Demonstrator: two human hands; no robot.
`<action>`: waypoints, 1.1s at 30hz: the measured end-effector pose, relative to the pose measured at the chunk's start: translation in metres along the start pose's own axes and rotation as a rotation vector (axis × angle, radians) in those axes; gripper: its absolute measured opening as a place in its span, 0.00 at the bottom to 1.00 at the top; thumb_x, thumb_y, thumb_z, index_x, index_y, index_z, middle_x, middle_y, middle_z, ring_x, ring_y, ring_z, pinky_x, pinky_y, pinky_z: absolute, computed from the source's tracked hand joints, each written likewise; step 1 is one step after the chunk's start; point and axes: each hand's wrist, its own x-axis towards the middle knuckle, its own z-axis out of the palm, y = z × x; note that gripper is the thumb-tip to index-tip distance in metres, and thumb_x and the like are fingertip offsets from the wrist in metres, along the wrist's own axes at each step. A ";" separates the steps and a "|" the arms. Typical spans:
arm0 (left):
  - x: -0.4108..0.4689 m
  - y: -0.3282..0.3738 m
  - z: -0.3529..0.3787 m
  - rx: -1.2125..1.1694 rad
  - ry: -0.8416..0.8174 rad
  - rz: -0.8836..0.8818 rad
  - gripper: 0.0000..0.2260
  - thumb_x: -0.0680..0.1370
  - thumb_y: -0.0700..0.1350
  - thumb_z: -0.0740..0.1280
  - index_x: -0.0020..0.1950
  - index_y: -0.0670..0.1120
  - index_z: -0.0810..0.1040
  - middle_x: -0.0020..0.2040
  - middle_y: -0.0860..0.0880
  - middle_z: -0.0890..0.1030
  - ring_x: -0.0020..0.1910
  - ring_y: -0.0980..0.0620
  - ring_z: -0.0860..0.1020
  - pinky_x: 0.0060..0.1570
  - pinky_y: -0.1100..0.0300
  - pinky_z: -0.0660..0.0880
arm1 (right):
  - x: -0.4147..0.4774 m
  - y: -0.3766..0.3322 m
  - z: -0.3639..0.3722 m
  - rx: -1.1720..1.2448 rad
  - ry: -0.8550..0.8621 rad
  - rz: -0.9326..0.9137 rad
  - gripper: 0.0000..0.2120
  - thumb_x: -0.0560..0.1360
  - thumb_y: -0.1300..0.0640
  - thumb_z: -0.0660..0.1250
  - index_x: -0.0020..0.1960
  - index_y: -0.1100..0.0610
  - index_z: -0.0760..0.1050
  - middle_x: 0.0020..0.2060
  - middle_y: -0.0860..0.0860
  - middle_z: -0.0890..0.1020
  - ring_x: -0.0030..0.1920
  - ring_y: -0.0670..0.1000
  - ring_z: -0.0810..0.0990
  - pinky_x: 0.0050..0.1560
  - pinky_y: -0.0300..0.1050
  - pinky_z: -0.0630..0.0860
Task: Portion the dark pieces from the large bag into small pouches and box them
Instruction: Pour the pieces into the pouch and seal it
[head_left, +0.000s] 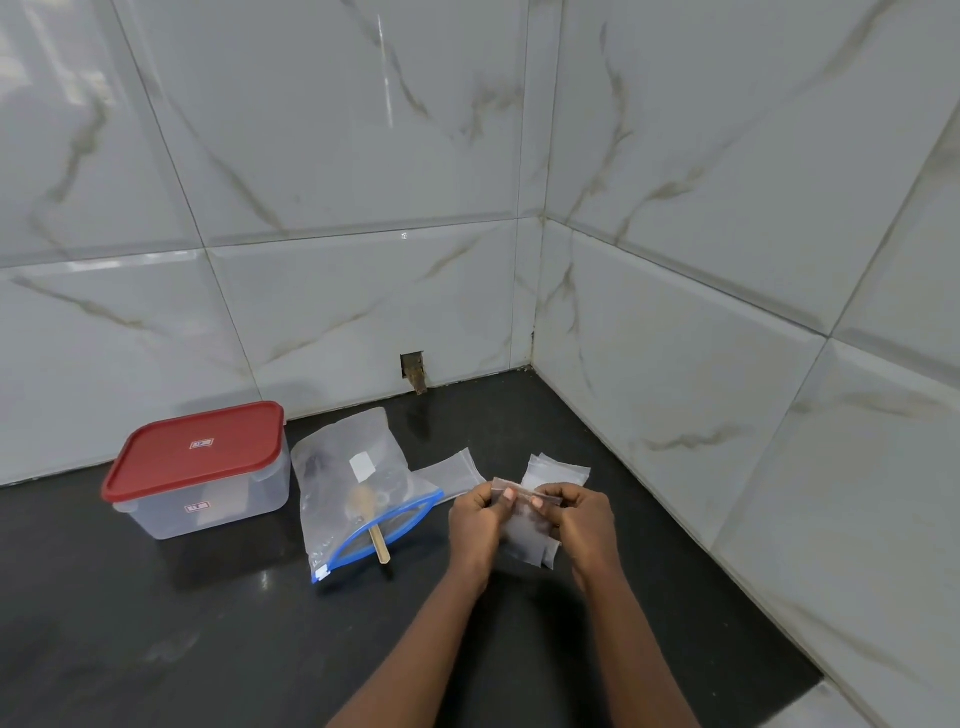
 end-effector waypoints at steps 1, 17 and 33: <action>0.000 0.001 -0.003 -0.004 -0.019 0.013 0.07 0.78 0.40 0.64 0.43 0.46 0.80 0.44 0.45 0.83 0.47 0.46 0.82 0.51 0.49 0.79 | 0.001 0.002 -0.001 0.001 -0.012 0.012 0.14 0.73 0.72 0.65 0.37 0.55 0.79 0.39 0.56 0.83 0.40 0.52 0.82 0.41 0.42 0.80; 0.003 -0.001 -0.005 0.018 0.171 -0.008 0.08 0.71 0.35 0.71 0.35 0.47 0.81 0.37 0.49 0.82 0.41 0.52 0.79 0.48 0.57 0.78 | 0.001 0.016 -0.003 -0.082 0.155 0.123 0.13 0.73 0.73 0.62 0.35 0.60 0.75 0.36 0.56 0.79 0.34 0.49 0.77 0.28 0.39 0.74; 0.015 -0.010 0.013 0.412 0.018 0.021 0.07 0.79 0.42 0.61 0.49 0.44 0.79 0.45 0.49 0.79 0.44 0.54 0.75 0.46 0.61 0.71 | 0.001 0.031 -0.013 -0.195 0.199 0.119 0.05 0.71 0.69 0.68 0.39 0.61 0.78 0.34 0.52 0.80 0.34 0.49 0.76 0.38 0.46 0.77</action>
